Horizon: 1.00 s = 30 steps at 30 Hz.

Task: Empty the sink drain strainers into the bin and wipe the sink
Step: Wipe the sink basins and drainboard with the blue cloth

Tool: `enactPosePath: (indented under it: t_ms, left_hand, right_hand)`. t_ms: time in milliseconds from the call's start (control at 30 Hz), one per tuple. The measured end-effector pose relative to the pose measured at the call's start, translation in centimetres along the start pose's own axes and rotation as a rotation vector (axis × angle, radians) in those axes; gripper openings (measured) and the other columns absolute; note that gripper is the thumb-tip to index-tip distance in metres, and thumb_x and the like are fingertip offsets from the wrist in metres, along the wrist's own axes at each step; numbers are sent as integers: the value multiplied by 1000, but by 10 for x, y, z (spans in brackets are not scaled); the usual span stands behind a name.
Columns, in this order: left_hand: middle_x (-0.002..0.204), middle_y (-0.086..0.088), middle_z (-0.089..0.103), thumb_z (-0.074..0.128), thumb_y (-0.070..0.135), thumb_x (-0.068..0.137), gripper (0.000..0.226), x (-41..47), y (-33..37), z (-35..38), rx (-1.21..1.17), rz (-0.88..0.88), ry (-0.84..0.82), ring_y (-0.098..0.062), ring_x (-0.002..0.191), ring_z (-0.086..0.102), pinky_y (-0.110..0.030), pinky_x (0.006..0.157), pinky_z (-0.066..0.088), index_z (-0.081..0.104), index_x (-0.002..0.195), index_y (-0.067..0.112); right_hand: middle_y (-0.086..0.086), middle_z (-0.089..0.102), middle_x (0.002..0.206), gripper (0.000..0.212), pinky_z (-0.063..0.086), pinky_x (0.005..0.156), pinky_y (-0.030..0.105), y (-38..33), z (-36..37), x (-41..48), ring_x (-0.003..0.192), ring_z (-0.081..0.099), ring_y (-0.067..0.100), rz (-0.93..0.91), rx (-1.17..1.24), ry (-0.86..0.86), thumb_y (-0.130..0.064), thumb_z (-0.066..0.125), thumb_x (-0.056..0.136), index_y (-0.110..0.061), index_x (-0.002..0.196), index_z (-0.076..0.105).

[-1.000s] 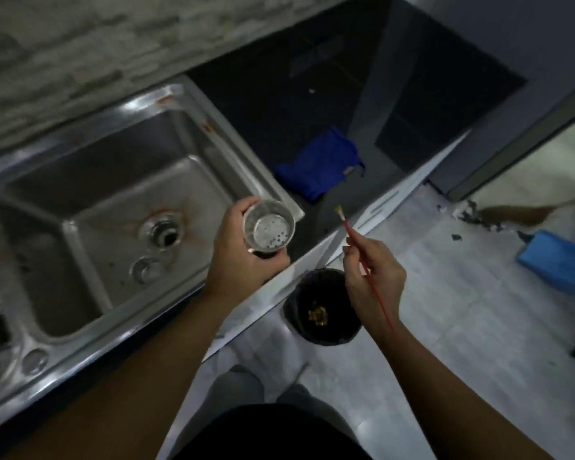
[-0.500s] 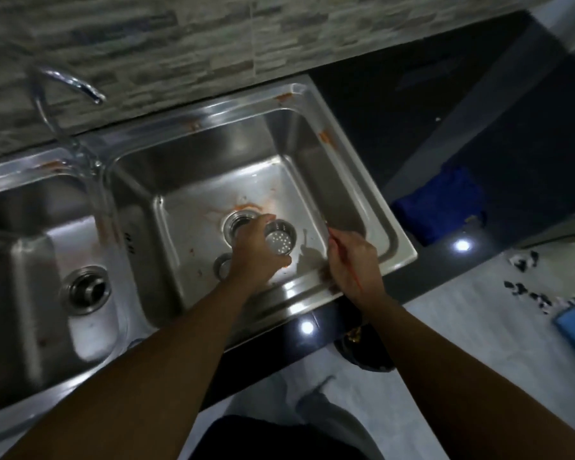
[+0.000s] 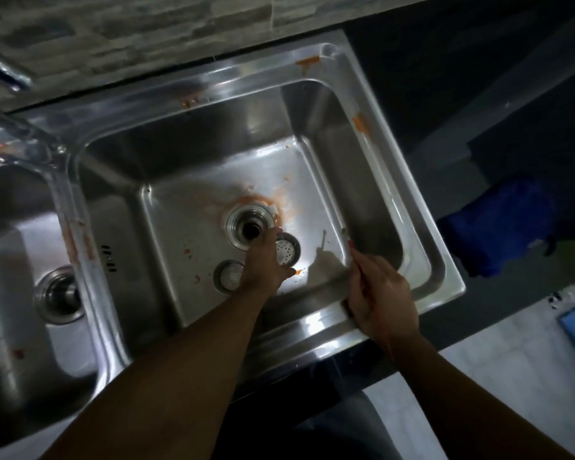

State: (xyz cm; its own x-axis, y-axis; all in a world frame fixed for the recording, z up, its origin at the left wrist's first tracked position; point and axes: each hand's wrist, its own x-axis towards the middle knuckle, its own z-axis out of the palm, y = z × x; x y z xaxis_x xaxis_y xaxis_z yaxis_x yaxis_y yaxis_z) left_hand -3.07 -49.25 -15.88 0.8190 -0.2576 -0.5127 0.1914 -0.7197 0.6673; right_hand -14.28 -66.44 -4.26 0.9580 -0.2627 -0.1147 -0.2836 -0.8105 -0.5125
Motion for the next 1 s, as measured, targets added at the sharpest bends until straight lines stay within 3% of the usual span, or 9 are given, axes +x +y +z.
enactPosePath:
  t_ms: [200,333,467,567,700,767,833,933,1000]
  left_hand:
    - [151,-9,45,98,27,56,113,11,-1,11,4,-64,-32,-30,138,44,-34,109,38,38,151,25]
    - [153,-7,46,99,35,52,118,8,4,7,27,-108,-42,-32,140,44,-41,111,42,36,152,28]
    - [149,-3,52,92,39,66,96,-11,21,-2,63,-99,32,-29,138,49,-43,112,45,42,147,29]
    - [141,-3,61,75,37,85,63,-39,43,-2,-18,-73,61,-25,130,57,-45,108,49,50,143,28]
    - [141,-9,62,65,33,94,49,-81,70,14,-54,-57,44,-27,131,58,-36,111,44,56,140,17]
    - [145,-7,59,60,39,98,50,-96,82,24,-27,-16,-14,-25,135,54,-38,114,42,54,142,18]
    - [146,-3,57,55,47,99,51,-107,88,34,56,12,-6,-22,136,53,-36,114,41,53,143,22]
    - [146,0,56,48,55,98,51,-114,89,46,196,42,46,-19,135,51,-32,112,41,52,143,29]
    - [149,1,52,43,57,99,52,-112,85,48,269,62,43,-18,139,47,-34,113,40,48,144,31]
  right_hand:
    - [0,66,112,44,44,77,11,11,8,0,80,60,2,-62,-4,30,-35,36,102,-16,136,58]
    - [-6,62,110,46,47,72,10,16,16,-1,80,50,-9,-61,22,44,-43,28,105,-22,135,56]
    - [-10,60,117,36,49,74,3,21,18,-1,81,58,-6,-47,52,44,-39,33,105,-29,134,54]
    - [-2,59,130,38,57,88,22,20,13,1,101,66,7,-30,165,58,-28,40,104,-20,138,56]
    - [2,55,136,39,42,101,9,29,-24,17,116,55,-2,-168,322,138,-16,50,102,-17,140,56]
    - [-1,50,143,39,40,106,11,39,-49,39,126,50,-3,-262,301,179,-21,49,104,-18,143,53]
    - [-13,47,148,35,37,114,19,47,-74,69,136,43,-2,-211,381,162,-31,42,108,-26,141,52]
    - [-29,34,154,37,27,122,26,65,-103,118,142,28,-12,-136,469,40,-50,33,106,-50,143,35]
    - [-35,20,157,46,19,124,28,83,-112,148,143,17,-18,-175,366,-31,-61,24,102,-57,148,22]
